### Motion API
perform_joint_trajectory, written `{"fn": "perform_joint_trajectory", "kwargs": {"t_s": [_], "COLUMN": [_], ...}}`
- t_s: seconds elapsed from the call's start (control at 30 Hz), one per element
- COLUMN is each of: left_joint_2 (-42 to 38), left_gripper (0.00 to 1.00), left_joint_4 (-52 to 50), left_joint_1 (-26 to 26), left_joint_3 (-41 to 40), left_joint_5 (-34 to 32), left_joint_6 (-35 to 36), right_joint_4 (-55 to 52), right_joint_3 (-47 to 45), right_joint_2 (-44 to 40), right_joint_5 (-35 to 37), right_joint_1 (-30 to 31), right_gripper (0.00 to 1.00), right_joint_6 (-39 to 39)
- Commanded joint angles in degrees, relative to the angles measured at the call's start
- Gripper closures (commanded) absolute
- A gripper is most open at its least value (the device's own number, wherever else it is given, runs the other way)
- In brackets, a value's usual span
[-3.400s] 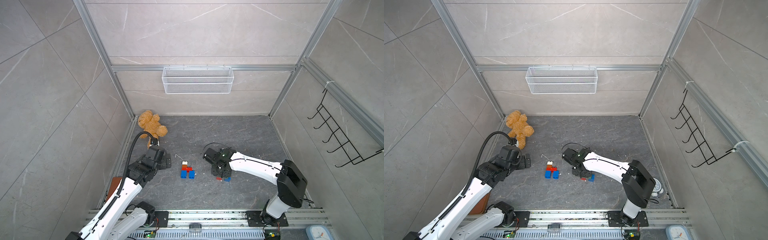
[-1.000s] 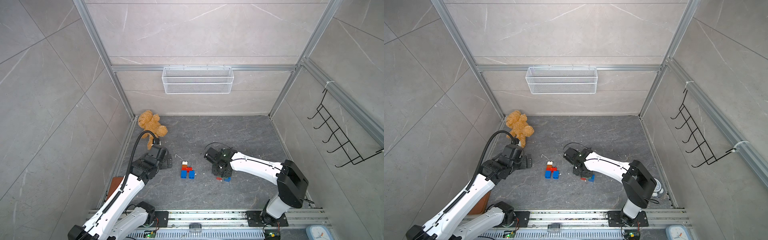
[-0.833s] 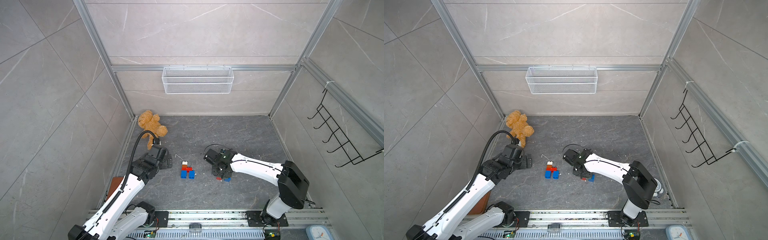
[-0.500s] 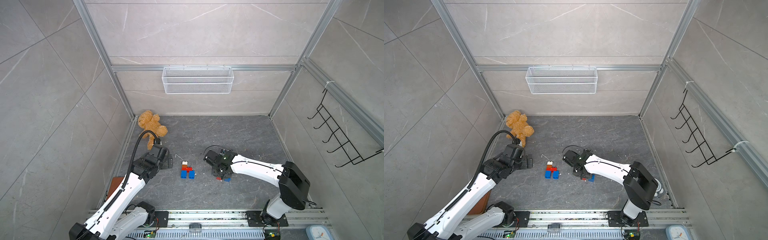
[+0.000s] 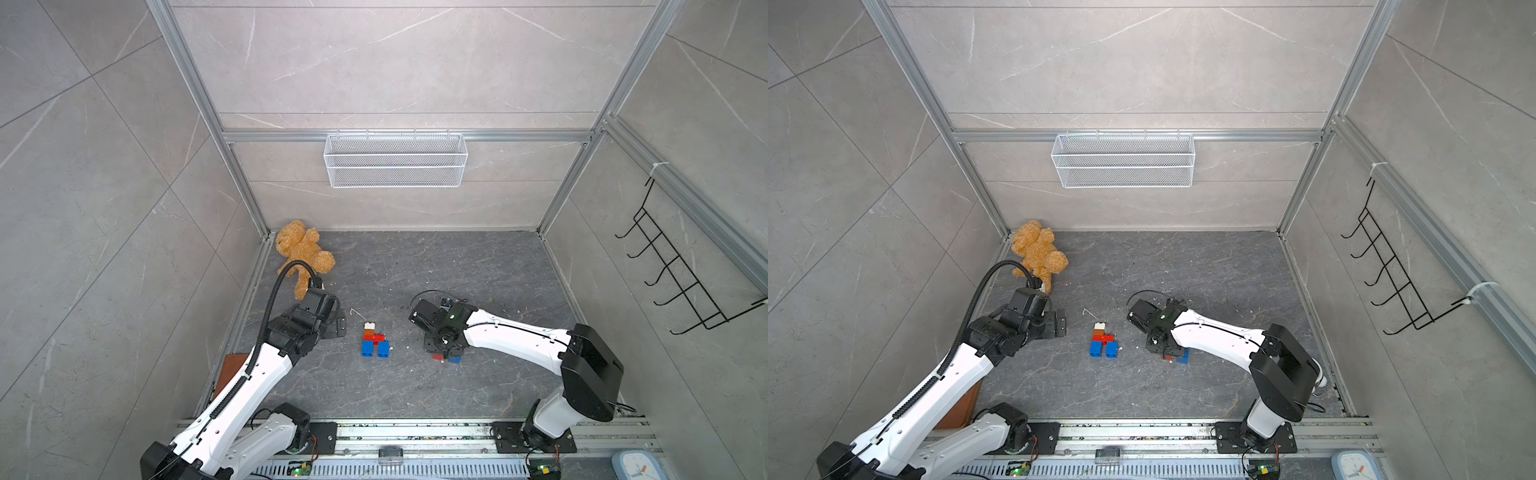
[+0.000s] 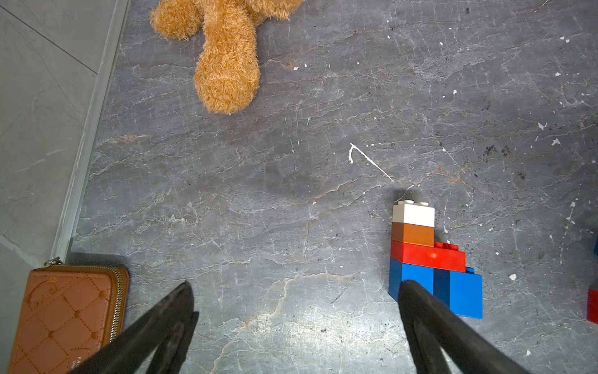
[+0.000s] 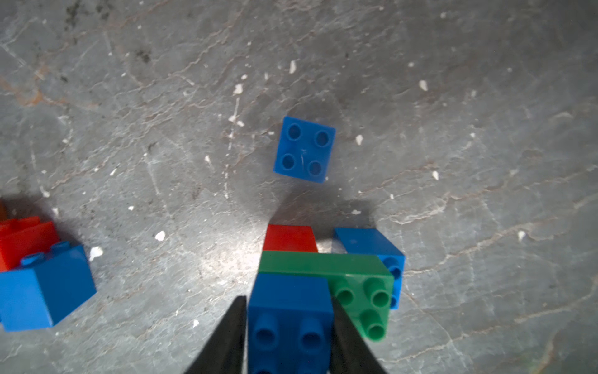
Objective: Assemble the letter h with lego
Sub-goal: Assemble the lego brick with the lego brick.
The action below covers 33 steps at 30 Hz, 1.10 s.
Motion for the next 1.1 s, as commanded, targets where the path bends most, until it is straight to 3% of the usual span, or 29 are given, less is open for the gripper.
{"fn": "perform_joint_trajectory", "kwargs": {"t_s": [0.0, 0.3, 0.43, 1.07], "left_joint_2": [0.1, 0.2, 0.2, 0.3], "left_gripper": [0.00, 0.00, 0.00, 0.00], "left_joint_4": [-1.4, -1.4, -1.5, -1.6], "left_joint_1": [0.1, 0.1, 0.0, 0.0], "left_joint_3": [1.5, 1.6, 1.6, 1.6], "left_joint_5": [0.2, 0.0, 0.1, -0.2], "left_joint_6": [1.0, 0.9, 1.0, 1.0], "right_joint_4": [0.3, -4.5, -6.6, -12.1], "right_joint_3": [-4.6, -1.2, 0.7, 5.3], "right_joint_2": [5.7, 2.1, 1.1, -1.4], "right_joint_5": [-11.8, -9.2, -8.3, -5.2], "right_joint_1": [0.1, 0.2, 0.2, 0.1], "right_gripper": [0.51, 0.32, 0.29, 0.30], "right_joint_6": [-1.0, -1.8, -2.3, -4.1]}}
